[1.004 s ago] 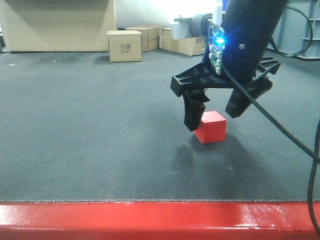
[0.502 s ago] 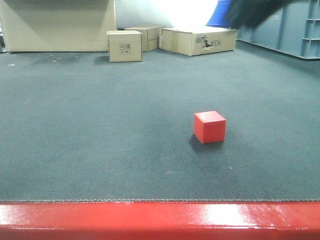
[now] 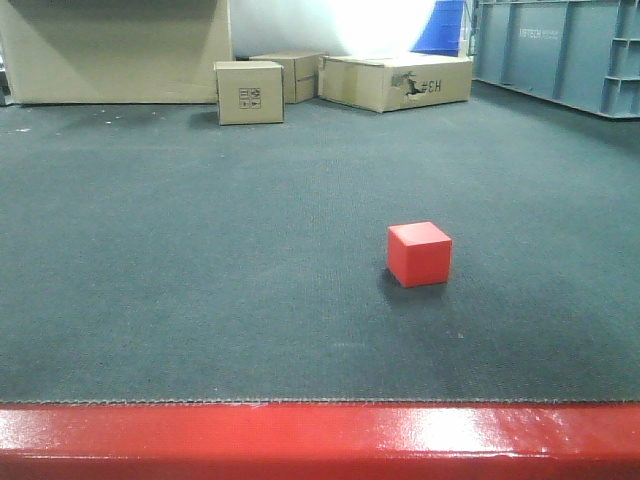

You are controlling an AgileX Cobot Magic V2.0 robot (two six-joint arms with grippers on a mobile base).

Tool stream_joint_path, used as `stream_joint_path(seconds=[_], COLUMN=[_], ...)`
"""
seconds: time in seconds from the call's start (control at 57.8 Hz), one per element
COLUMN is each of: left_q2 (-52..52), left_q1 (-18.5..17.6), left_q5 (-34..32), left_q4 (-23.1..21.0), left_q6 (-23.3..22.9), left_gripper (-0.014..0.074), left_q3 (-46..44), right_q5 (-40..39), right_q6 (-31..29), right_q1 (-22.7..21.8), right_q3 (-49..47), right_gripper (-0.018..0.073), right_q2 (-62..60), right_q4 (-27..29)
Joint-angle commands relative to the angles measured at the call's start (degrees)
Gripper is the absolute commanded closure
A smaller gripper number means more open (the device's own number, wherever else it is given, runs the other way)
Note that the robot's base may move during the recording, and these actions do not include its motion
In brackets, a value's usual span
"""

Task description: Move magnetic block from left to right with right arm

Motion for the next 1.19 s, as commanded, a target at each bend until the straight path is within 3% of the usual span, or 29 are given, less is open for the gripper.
stream_joint_path(seconds=[0.0, 0.225, 0.814, 0.918, 1.177], left_q2=[-0.58, -0.58, -0.58, -0.58, -0.58], left_q1=[-0.35, -0.35, -0.35, -0.35, -0.35], left_q5=[-4.77, -4.77, -4.77, -4.77, -4.77], left_q4=[-0.27, -0.27, -0.27, -0.27, -0.27], left_q6=[-0.34, -0.34, -0.34, -0.34, -0.34], left_gripper=[0.0722, 0.0722, 0.0722, 0.0722, 0.0722], left_q3=[0.38, 0.38, 0.38, 0.38, 0.38], right_q5=[-7.67, -8.69, -9.68, -10.54, -16.31], right_q6=[-0.31, -0.31, -0.37, -1.17, -8.90], right_q1=[-0.09, -0.09, -0.94, -5.57, -23.44], right_q3=[2.50, 8.85, 9.20, 9.20, 13.20], right_gripper=[0.0503, 0.0503, 0.0503, 0.0503, 0.0503], right_q2=[-5.45, -14.20, -14.44, -14.44, -18.34], right_q4=[-1.80, -1.80, -1.45, -1.28, 5.63])
